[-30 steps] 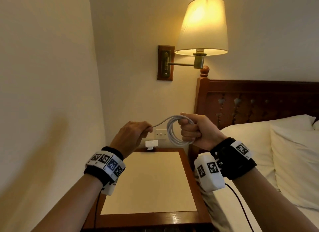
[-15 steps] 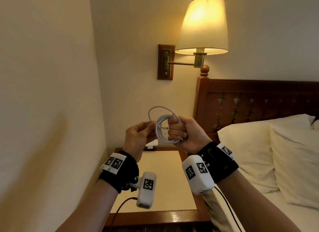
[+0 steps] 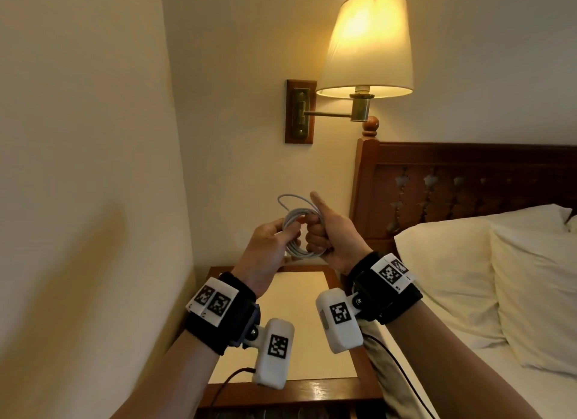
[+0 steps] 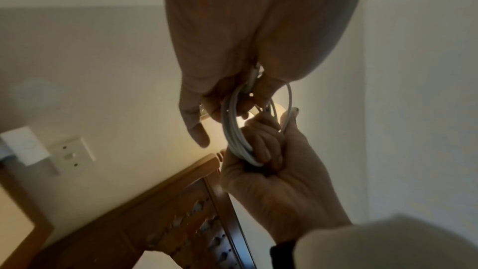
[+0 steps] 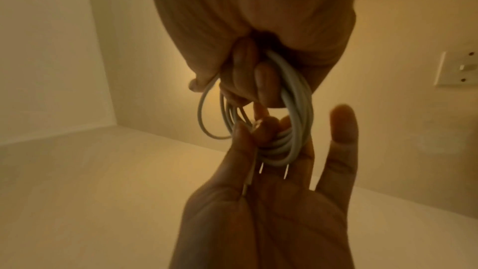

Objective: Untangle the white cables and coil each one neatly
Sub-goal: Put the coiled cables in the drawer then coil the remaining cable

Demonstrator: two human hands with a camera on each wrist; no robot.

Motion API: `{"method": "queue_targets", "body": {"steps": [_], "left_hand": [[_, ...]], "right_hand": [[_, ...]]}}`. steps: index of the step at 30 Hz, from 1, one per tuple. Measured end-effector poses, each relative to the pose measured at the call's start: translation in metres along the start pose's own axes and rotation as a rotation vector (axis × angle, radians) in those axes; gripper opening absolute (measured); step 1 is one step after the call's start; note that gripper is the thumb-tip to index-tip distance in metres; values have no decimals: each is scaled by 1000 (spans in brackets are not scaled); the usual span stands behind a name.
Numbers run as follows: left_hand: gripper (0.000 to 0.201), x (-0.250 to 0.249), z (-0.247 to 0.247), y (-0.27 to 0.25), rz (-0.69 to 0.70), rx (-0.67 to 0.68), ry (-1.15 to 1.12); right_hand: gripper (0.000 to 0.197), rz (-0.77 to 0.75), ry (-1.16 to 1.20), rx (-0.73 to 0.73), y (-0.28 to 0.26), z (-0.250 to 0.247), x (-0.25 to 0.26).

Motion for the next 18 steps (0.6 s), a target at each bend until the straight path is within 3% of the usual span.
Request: {"method": "queue_targets", "body": {"steps": [5, 8, 10, 14, 18], "left_hand": [[31, -15, 1, 0, 159, -81, 313], [36, -26, -1, -7, 388, -247, 880], [37, -26, -5, -14, 410, -321, 1065], [29, -22, 1, -39, 501, -323, 1079], [25, 6, -11, -22, 412, -248, 1057]], "right_hand": [[56, -75, -90, -39, -2, 2, 12], [55, -101, -59, -97, 2, -2, 19], [54, -95, 16, -171, 8, -11, 26], [52, -88, 131, -205, 15, -24, 41], [50, -80, 110, -115, 14, -16, 35]]}}
Point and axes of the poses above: each hand's wrist, its own y-axis towards the middle knuckle, its own z-axis out of the palm, x = y × z, the point moved 8 cm from there along y, towards the middle knuckle, and after that the axes turned 9 degrees about -x, right-handed, at the moved point
